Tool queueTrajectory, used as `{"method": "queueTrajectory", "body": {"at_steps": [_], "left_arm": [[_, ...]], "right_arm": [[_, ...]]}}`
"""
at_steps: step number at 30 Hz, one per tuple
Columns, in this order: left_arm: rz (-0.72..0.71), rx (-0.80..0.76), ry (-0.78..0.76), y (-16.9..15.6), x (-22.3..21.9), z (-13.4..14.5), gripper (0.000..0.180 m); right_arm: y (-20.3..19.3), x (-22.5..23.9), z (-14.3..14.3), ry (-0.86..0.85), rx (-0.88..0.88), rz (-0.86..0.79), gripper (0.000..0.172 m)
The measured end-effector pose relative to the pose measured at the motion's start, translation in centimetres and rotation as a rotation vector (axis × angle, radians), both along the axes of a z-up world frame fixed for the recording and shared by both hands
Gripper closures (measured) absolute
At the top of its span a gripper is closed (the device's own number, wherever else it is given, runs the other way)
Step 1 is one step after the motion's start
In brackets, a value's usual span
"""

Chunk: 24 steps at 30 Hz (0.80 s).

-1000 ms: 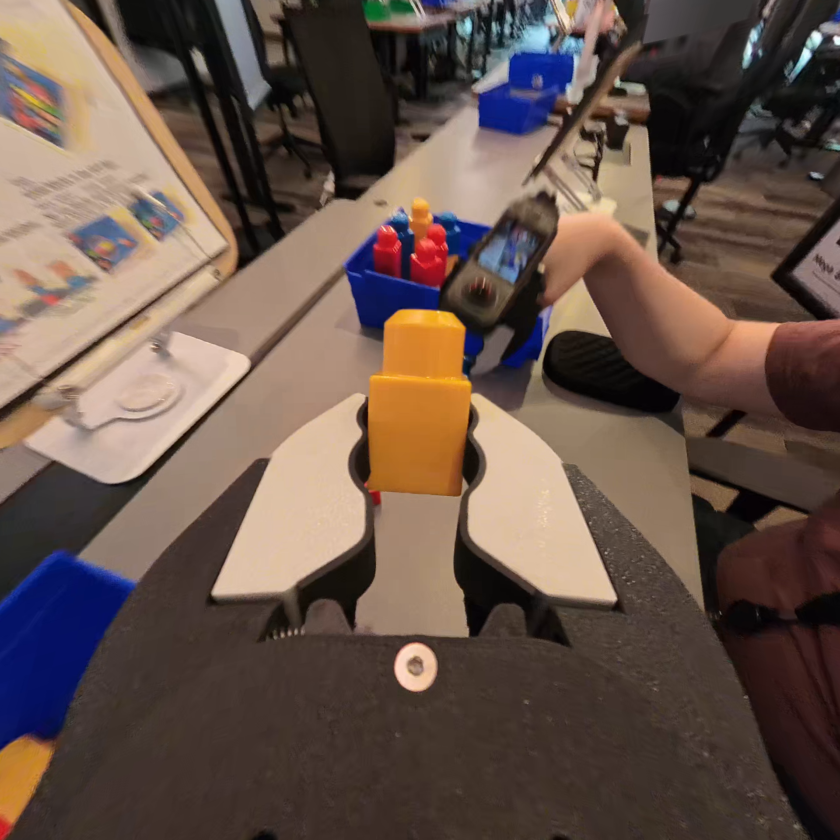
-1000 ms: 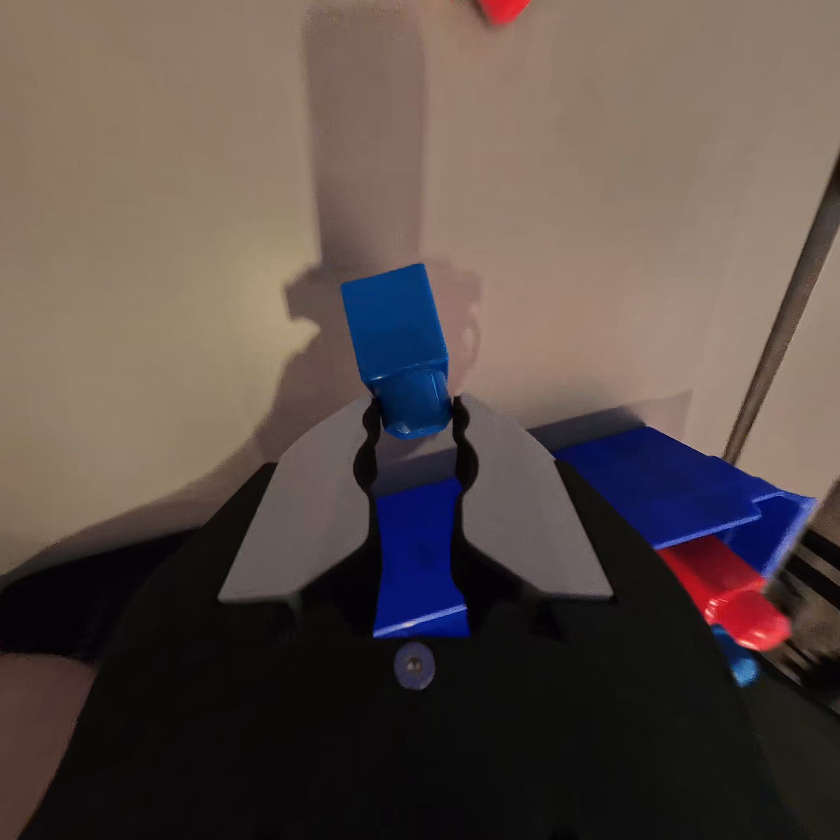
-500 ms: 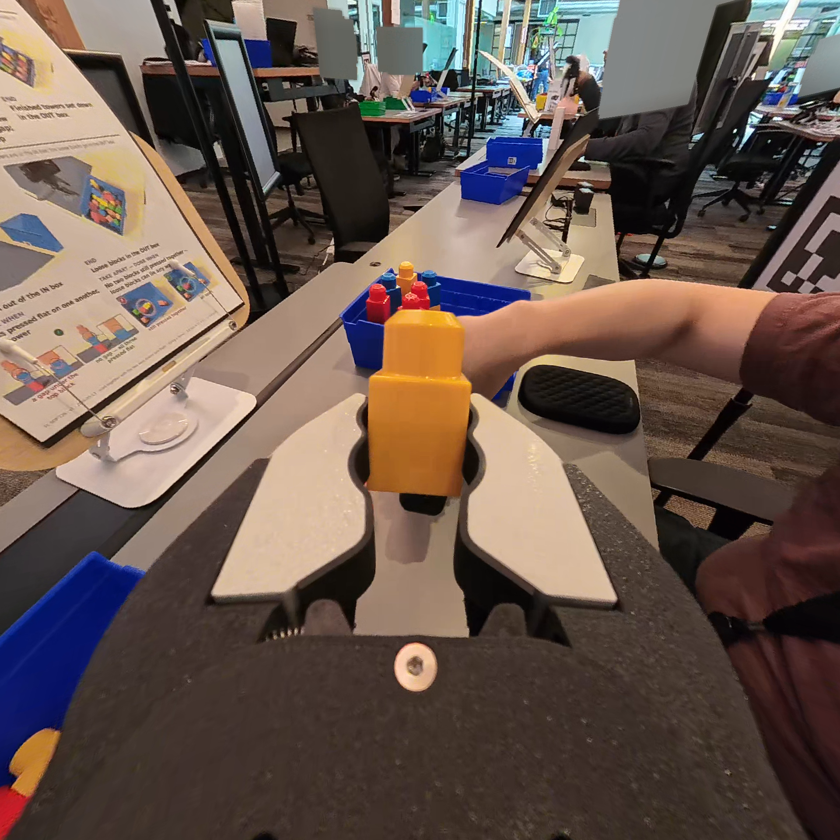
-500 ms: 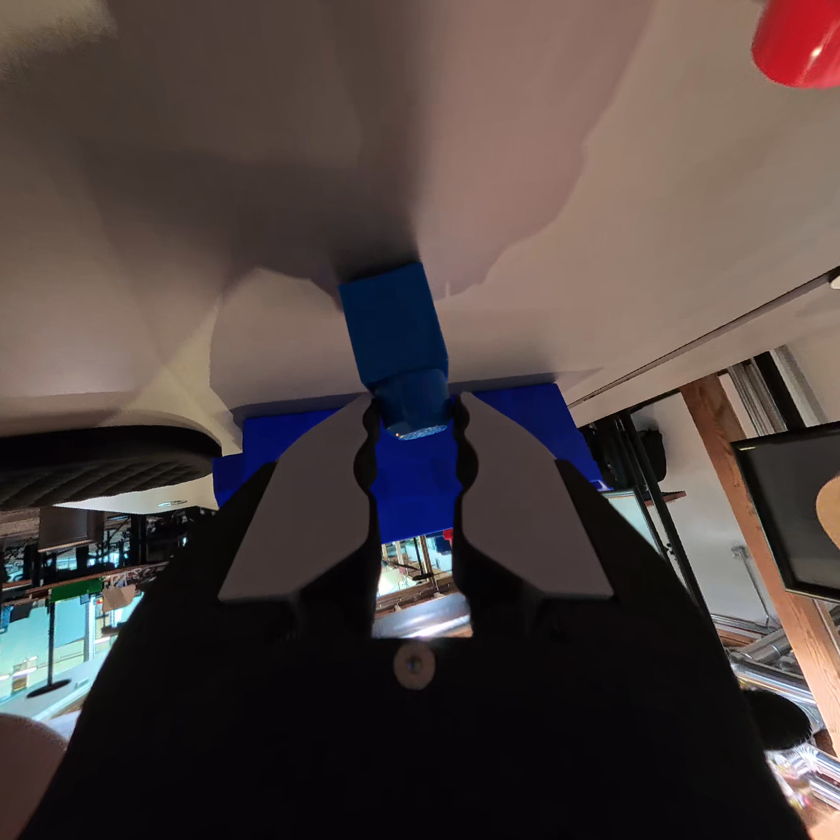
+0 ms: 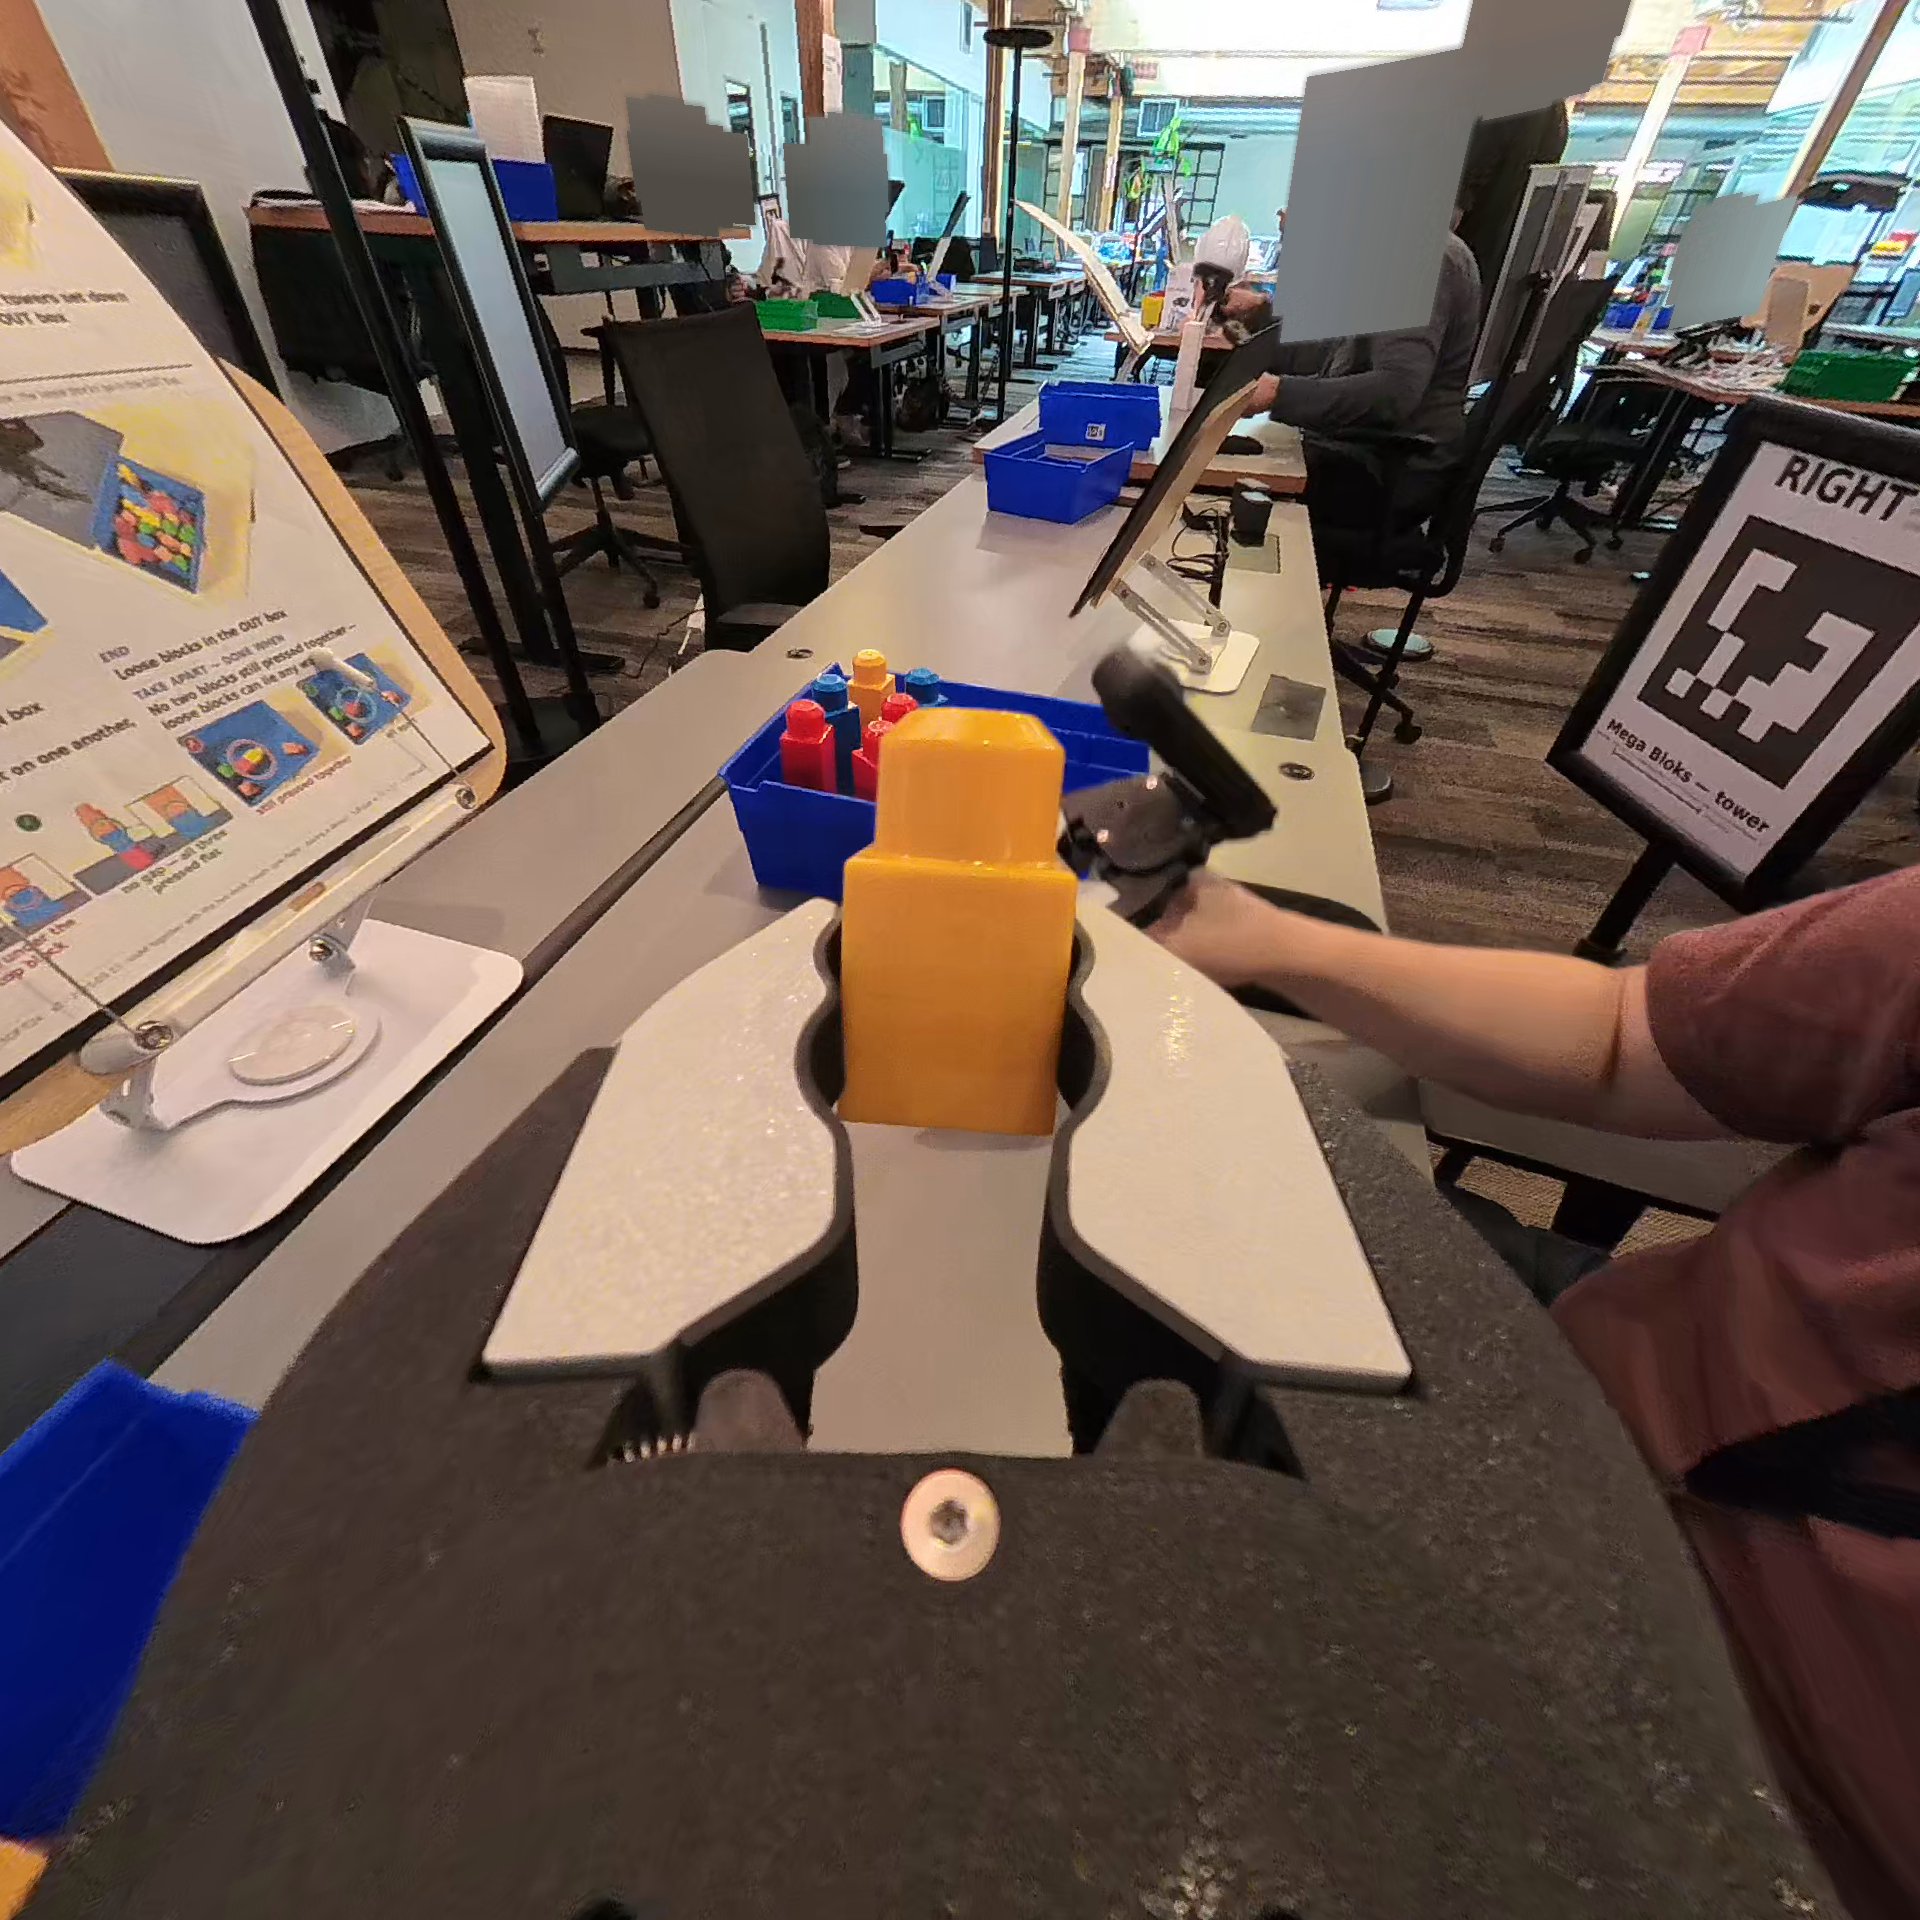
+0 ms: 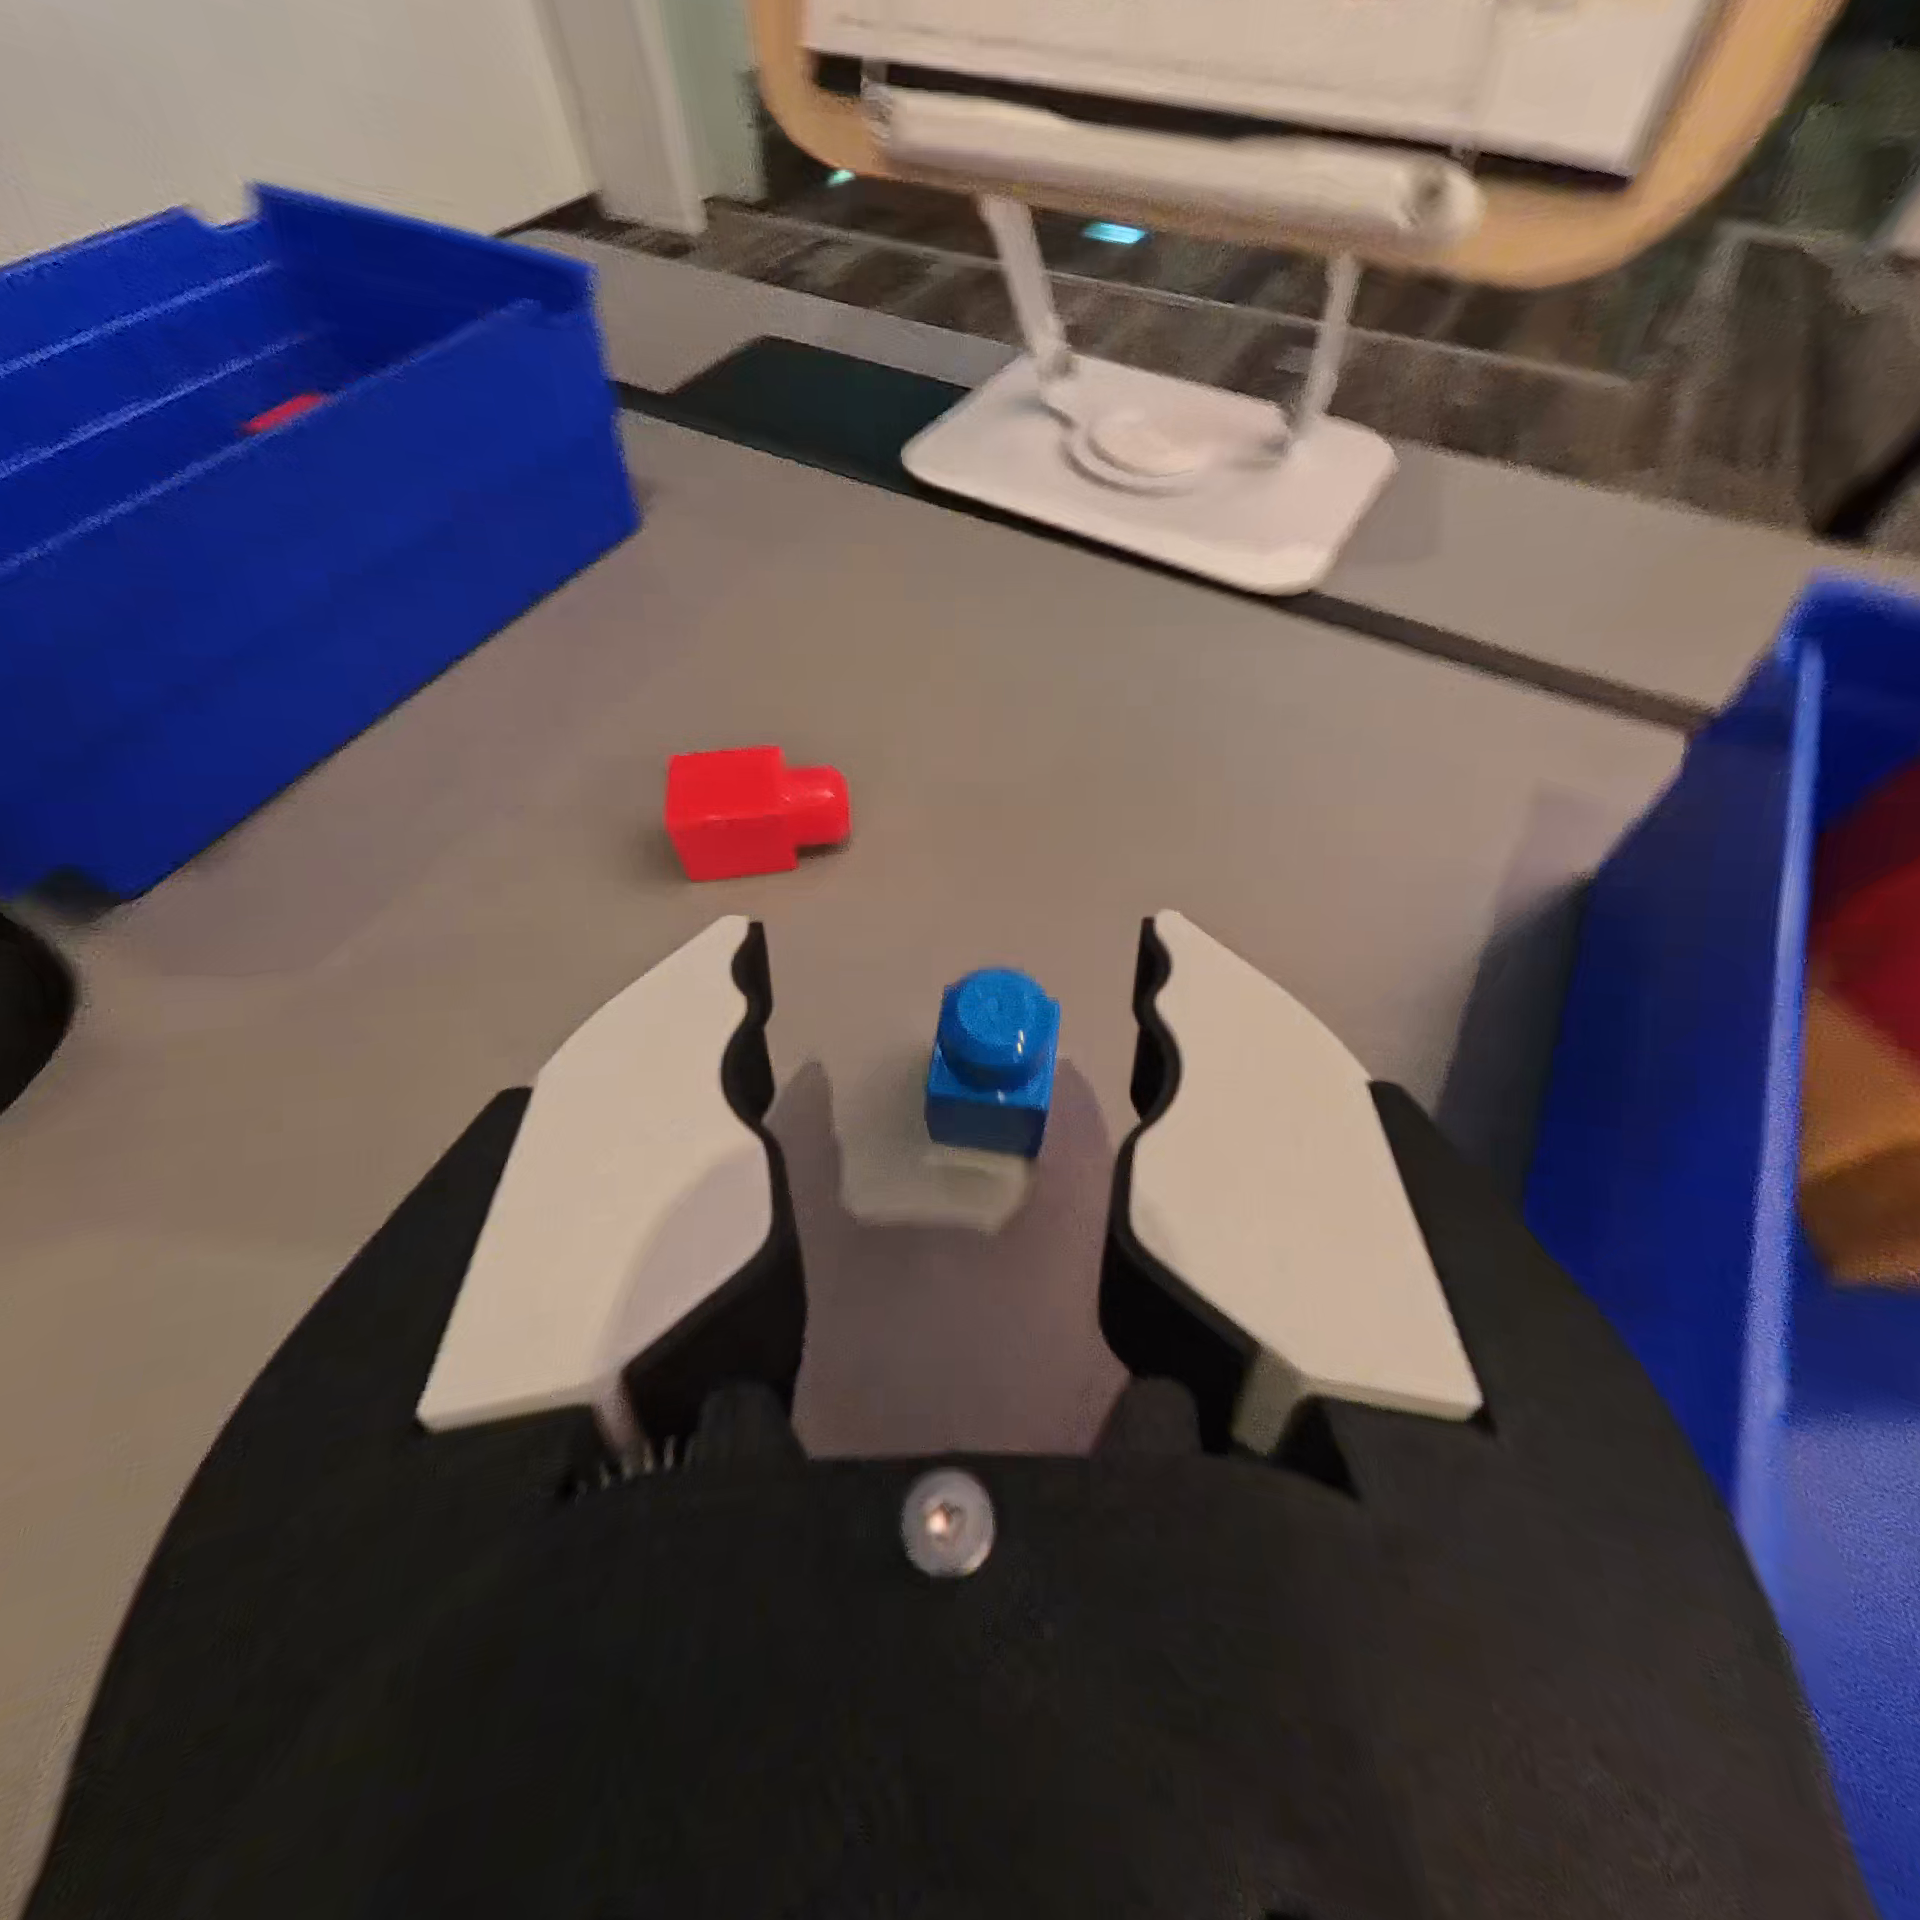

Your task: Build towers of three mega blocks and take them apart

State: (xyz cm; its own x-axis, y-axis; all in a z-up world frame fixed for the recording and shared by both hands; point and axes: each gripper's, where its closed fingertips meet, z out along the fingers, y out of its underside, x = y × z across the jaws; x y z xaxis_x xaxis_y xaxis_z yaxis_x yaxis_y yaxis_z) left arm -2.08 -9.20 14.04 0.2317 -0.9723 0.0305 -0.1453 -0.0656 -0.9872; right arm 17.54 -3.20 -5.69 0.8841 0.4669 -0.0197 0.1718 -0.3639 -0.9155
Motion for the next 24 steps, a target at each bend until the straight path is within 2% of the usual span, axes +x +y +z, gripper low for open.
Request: {"method": "queueTrajectory", "body": {"at_steps": [3, 7, 10, 11, 13, 16, 21, 24], "left_arm": [[-0.020, -0.017, 0.006, -0.2, 0.8, -0.3, 0.143], [-0.049, -0.018, 0.024, -0.6, 1.9, -0.6, 0.143], [-0.067, -0.018, 0.049, -0.8, 2.6, -1.1, 0.143], [-0.071, -0.021, 0.058, -0.8, 2.7, -1.3, 0.143], [-0.068, -0.028, 0.067, -0.5, 3.0, -1.6, 0.143], [-0.072, -0.050, 0.058, -0.2, 3.6, -1.8, 0.143], [-0.135, -0.051, 0.078, -0.4, 6.4, -3.1, 0.142], [-0.184, -0.052, 0.024, -0.3, 9.0, -3.4, 0.142]], "right_arm": [[0.1, 1.1, -4.2, -0.055, -0.064, -0.116, 0.093], [1.0, 1.2, -6.7, -0.128, -0.063, -0.188, 0.096], [1.5, 0.6, -8.7, -0.173, -0.141, -0.153, 0.113], [1.6, 0.3, -9.0, -0.197, -0.151, -0.118, 0.133], [1.8, -0.3, -8.2, -0.189, -0.127, -0.081, 0.134], [2.0, -1.9, -2.9, -0.115, 0.018, 0.030, 0.134], [-1.2, -5.5, 12.8, 0.246, 0.202, 0.446, 0.134], [-4.0, -5.4, 20.3, 0.414, 0.273, 0.629, 0.134]]}}
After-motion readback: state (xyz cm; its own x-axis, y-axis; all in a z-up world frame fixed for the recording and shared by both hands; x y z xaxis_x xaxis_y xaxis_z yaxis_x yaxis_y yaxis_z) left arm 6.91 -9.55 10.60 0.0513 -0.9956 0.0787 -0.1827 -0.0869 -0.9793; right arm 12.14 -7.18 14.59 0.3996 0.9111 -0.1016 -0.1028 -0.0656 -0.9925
